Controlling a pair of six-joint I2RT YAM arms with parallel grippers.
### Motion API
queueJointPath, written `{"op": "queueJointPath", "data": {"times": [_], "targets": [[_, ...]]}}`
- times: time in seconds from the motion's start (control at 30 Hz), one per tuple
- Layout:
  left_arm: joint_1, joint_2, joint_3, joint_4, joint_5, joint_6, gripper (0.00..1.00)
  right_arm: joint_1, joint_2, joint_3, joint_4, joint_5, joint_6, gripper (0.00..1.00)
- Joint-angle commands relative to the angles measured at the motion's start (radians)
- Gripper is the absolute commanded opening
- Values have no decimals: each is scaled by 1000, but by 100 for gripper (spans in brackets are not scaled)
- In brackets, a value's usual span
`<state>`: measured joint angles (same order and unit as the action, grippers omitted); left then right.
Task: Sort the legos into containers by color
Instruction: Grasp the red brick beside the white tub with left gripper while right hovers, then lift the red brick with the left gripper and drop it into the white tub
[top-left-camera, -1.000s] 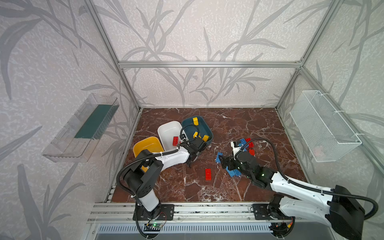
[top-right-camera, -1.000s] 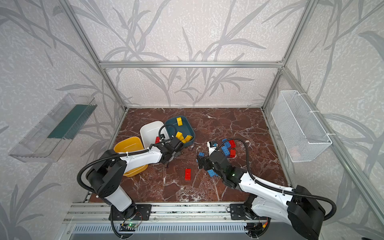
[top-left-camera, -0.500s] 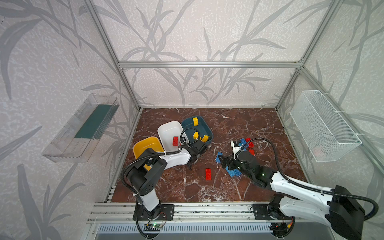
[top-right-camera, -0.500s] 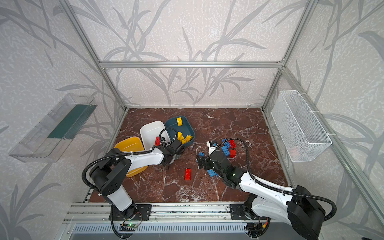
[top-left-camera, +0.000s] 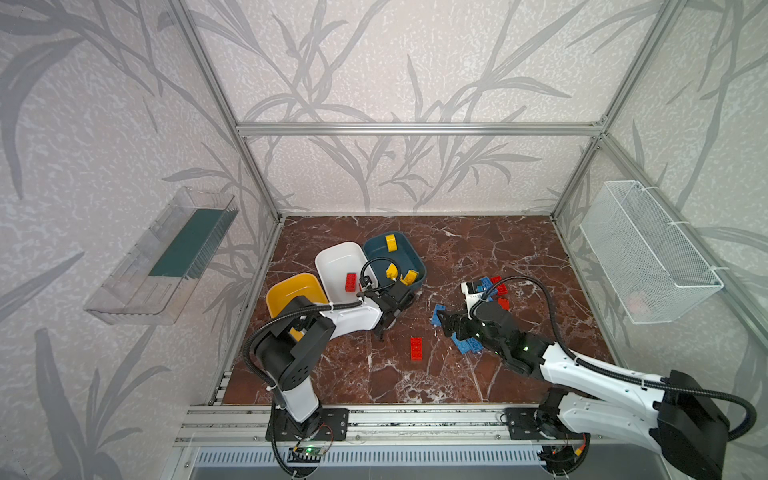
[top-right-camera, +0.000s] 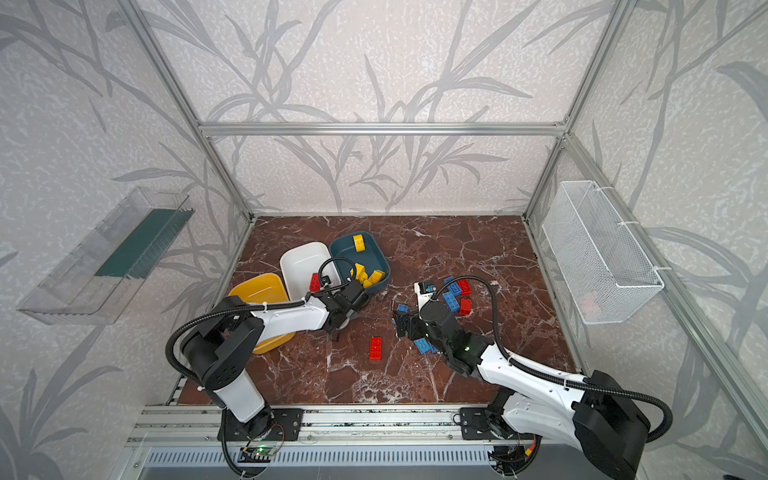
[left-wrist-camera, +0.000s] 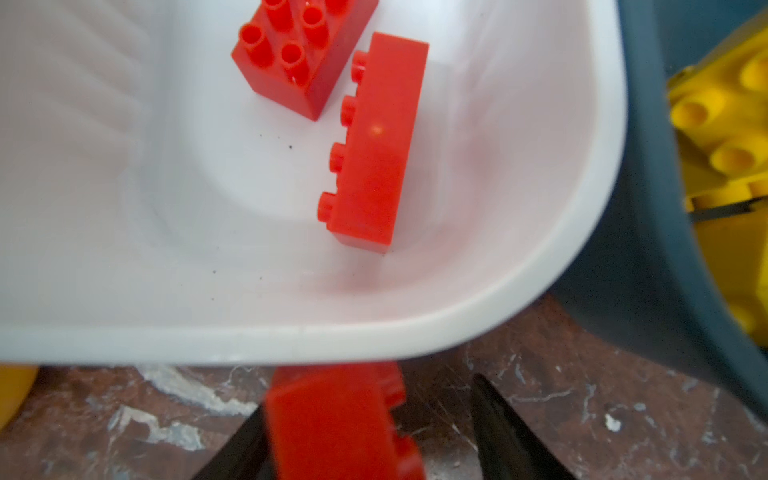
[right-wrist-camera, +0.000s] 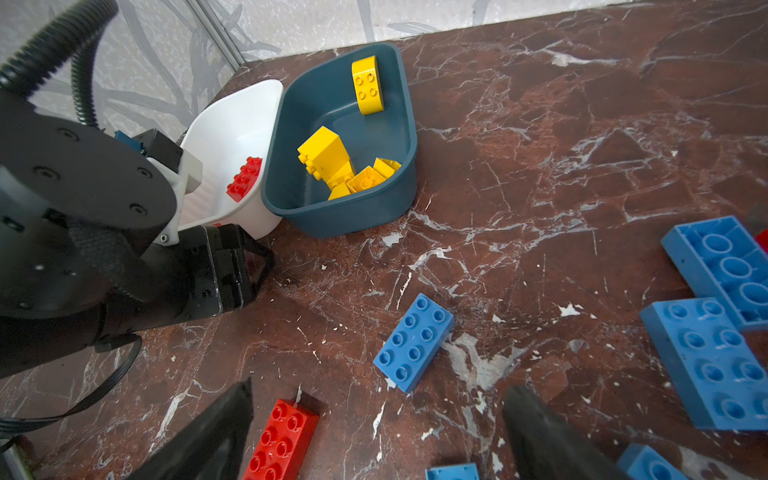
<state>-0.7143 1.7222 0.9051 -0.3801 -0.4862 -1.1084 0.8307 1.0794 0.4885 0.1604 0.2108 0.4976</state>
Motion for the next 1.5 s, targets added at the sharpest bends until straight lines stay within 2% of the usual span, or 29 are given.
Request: {"op": "queueJointPath", "data": {"times": [0.0,0.43,0.63,0.97,1.17,1.47], "targets": [[-8,-1,-15,-13,-19,-10,58,-10,7,-3,23,-5,4,95],[-13,-49,-27,-13,-22,18,30,-24,36,9,22,-30,7,95],[-19,-71,-29,-17,-29,31,26,-32,50,17,21,-44,9,95],[-37,-123,-16,-48,-38,50,24,-39,54,19,21,-54,12,95],[-63,-208,8,-95,-34,61,24,-39,47,16,23,-57,10,95],[-19,-300,93,-163,5,145,26,-39,21,4,27,-62,7,95]]}}
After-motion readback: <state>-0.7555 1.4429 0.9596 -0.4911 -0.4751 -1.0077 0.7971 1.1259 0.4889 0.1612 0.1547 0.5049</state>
